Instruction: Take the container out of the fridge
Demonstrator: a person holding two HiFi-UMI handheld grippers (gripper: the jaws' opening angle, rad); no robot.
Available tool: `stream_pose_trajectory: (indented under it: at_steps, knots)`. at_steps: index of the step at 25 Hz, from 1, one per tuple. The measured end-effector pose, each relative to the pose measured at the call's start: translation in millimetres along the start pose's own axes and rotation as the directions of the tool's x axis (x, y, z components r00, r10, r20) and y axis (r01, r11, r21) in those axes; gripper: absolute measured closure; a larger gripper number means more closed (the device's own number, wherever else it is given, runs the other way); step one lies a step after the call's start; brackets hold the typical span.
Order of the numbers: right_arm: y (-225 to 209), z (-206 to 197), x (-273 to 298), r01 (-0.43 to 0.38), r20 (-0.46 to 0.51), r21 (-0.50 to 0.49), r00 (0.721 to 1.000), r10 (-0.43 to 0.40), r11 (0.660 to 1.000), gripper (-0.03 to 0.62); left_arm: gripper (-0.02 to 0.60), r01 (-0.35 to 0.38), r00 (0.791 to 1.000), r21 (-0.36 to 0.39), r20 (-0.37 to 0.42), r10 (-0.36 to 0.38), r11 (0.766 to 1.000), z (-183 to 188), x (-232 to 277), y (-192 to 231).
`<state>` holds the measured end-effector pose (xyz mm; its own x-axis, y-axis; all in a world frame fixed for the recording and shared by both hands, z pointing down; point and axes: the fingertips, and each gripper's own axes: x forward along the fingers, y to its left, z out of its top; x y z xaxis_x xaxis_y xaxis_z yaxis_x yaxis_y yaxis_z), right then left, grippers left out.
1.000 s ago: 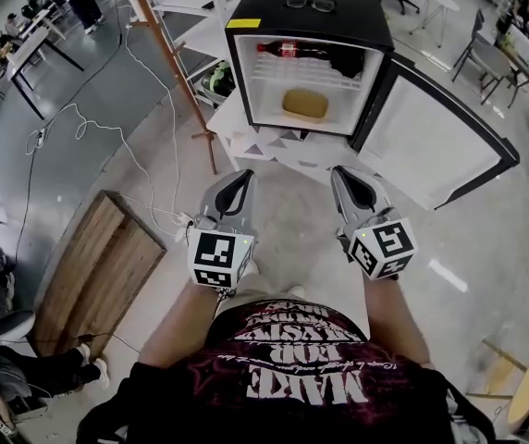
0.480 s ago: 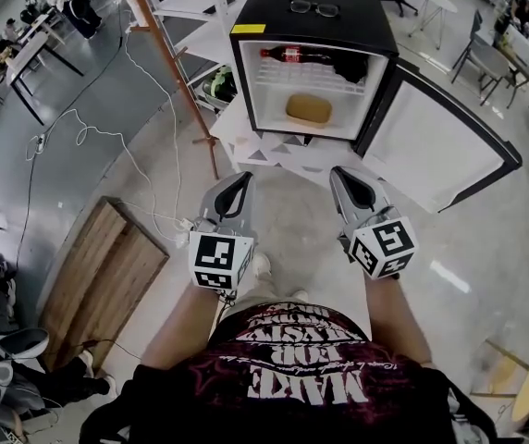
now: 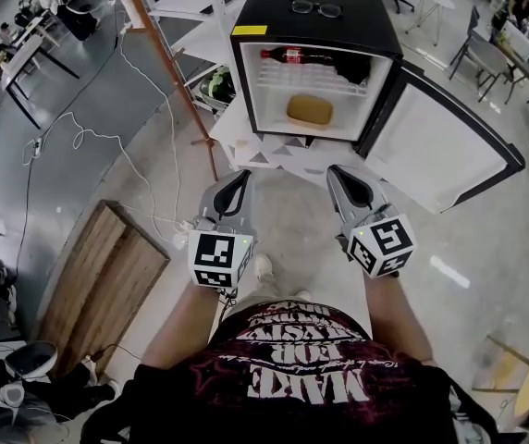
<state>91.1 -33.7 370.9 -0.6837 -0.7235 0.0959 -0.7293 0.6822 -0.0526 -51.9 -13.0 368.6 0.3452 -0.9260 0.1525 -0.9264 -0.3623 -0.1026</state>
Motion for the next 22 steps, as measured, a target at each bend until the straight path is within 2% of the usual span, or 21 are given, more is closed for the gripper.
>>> stream_pose_trajectory:
  at_steps: [15, 22]
  knots:
    - [-3, 3, 25, 0.001, 0.001, 0.018, 1.000, -0.001, 1.000, 0.566, 0.581, 0.017, 1.000, 0.009, -0.006, -0.017, 1.000, 2, 16, 19]
    - [-11, 1, 37, 0.012, -0.003, 0.030, 1.000, -0.012, 0.999, 0.566, 0.581, 0.032, 0.999, 0.024, 0.026, -0.033, 0.999, 17, 36, 27]
